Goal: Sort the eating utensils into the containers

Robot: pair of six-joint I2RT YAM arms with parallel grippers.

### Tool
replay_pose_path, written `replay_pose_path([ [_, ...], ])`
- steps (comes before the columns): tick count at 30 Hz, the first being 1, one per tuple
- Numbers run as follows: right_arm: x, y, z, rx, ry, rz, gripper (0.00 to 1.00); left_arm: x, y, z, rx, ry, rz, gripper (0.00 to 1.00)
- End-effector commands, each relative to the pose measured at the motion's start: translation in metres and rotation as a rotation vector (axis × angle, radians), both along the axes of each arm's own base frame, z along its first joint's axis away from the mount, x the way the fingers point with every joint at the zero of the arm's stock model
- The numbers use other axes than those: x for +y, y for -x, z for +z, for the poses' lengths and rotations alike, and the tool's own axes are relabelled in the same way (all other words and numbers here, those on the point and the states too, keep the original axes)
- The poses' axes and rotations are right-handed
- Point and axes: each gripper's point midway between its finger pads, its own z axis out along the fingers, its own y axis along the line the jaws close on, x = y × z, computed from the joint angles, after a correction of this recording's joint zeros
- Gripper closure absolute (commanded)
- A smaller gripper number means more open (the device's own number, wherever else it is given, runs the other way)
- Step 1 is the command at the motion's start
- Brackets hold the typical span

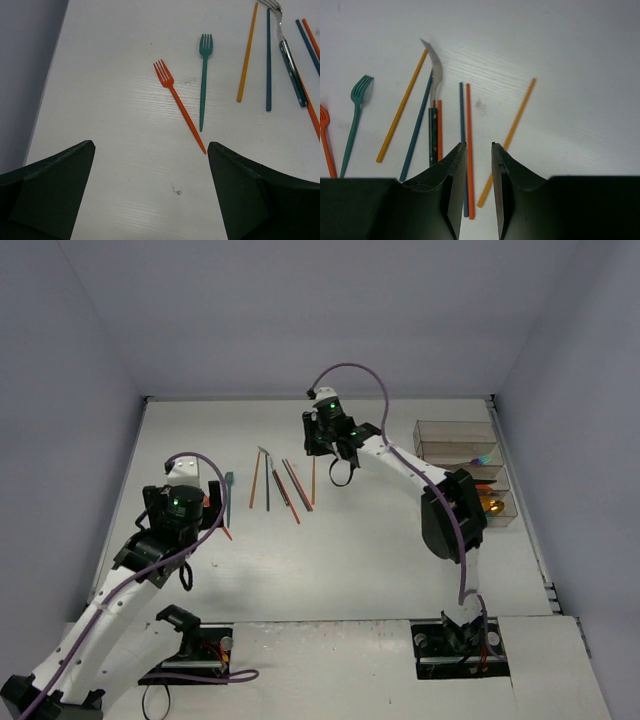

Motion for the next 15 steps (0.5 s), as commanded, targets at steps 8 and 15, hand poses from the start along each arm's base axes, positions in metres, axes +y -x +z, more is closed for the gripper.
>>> replay_pose_path([
  [8,0.115,-0.004,-0.019,-0.105,0.028,0.254,0.75,0.008,0.038,0.035,-0.162,0.172,0.009,0.05],
  [15,0.132,-0.010,-0.048,-0.097,0.058,0.243,0.75,0.009,0.032,0.030,-0.133,0.138,0.025,0.05],
])
